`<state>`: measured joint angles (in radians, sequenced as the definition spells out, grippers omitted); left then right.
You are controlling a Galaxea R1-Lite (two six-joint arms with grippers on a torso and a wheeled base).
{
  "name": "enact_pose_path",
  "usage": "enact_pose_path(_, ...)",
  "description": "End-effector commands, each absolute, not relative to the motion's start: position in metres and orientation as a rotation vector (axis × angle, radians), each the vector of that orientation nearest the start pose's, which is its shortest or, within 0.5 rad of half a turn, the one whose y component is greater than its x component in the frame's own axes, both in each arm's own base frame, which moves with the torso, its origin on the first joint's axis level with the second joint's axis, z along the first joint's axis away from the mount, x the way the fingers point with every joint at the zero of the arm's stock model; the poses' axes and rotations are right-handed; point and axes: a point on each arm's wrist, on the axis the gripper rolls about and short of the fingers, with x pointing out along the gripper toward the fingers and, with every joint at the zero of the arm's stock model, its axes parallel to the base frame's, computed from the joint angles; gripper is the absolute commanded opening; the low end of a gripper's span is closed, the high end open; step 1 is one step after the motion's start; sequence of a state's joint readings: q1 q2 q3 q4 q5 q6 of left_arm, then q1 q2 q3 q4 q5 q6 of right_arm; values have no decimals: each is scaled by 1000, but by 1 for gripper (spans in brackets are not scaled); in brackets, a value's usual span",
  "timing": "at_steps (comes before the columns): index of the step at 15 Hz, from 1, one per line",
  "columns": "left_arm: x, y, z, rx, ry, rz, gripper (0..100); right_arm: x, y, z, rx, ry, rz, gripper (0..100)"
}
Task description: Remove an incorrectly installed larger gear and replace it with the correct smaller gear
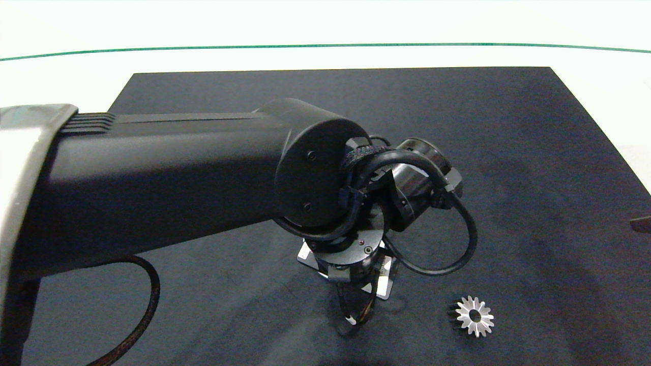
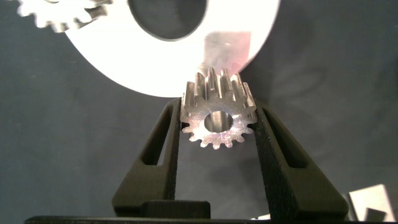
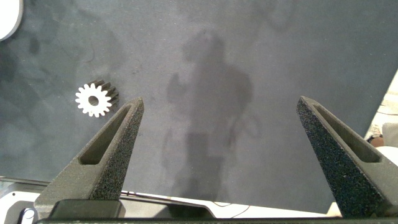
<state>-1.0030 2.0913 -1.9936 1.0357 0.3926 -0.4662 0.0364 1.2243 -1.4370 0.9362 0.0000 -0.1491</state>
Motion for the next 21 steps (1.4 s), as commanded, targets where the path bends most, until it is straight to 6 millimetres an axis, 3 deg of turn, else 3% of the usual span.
enact_pose_path(1, 209, -308, 226, 333, 948, -282, 13, 130, 5, 324, -157, 727, 94, 100)
enact_pose_path(21, 210, -314, 221, 340, 943, -279, 13, 129, 6, 323, -164, 727, 117, 100)
